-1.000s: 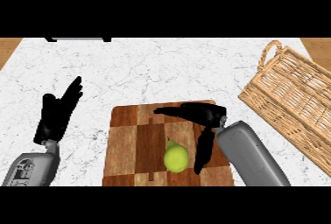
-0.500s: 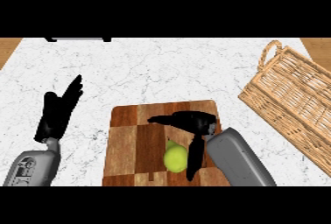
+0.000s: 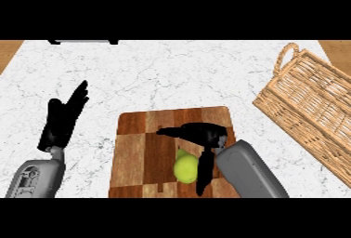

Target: Pick the pear from the cutting board and place it in the basket

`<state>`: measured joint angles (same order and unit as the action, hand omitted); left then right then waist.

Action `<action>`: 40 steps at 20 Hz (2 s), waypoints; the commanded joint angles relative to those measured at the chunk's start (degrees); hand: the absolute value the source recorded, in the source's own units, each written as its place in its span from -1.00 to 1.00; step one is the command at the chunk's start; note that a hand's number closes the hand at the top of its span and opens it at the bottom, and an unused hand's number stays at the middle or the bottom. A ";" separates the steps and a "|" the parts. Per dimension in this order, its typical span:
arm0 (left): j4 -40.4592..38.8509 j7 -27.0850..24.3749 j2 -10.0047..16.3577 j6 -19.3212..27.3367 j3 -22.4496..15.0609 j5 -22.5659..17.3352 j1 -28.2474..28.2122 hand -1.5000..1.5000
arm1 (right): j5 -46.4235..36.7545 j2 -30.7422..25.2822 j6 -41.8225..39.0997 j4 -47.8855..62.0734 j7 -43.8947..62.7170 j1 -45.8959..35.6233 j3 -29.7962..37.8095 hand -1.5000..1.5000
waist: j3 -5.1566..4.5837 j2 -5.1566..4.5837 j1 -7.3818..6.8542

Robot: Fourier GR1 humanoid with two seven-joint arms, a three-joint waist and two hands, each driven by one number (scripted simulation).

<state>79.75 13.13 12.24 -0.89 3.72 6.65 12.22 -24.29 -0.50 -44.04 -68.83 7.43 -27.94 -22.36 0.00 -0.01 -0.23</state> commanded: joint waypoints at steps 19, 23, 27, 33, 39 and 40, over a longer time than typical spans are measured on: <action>-0.78 0.18 -0.07 -0.52 2.13 0.92 -0.48 0.00 | -27.72 -11.65 18.97 -11.74 -11.27 7.22 -13.35 1.00 | -0.05 1.05 2.64; -0.68 -1.95 -0.17 -0.31 3.32 0.02 -3.33 0.00 | -37.26 -19.78 26.74 -22.16 -8.42 15.45 -18.38 1.00 | -0.09 1.50 4.12; 0.53 -1.96 -1.52 0.59 1.42 1.56 -3.60 0.00 | -40.48 -28.33 31.78 -38.62 -8.21 25.67 -19.32 1.00 | -0.02 0.80 3.27; 3.76 -0.32 0.08 -1.50 1.90 0.35 -5.36 0.00 | -24.59 -26.90 27.51 -58.55 -4.10 41.02 -13.21 1.00 | -0.01 0.57 2.16; 1.56 0.26 -1.26 1.11 2.10 1.37 -1.31 0.00 | -12.38 -22.25 25.75 -79.02 3.15 49.74 -11.22 1.00 | -0.08 0.27 3.12; 1.45 -1.04 -0.72 -0.33 2.29 0.58 -2.76 0.00 | -11.12 -22.43 24.99 -80.82 3.71 49.50 -8.84 1.00 | -0.09 0.19 2.34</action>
<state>81.44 12.65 11.67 -1.05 6.20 7.19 9.34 -44.14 -23.64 -16.47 -133.81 5.73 16.47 -34.43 -0.07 0.39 2.59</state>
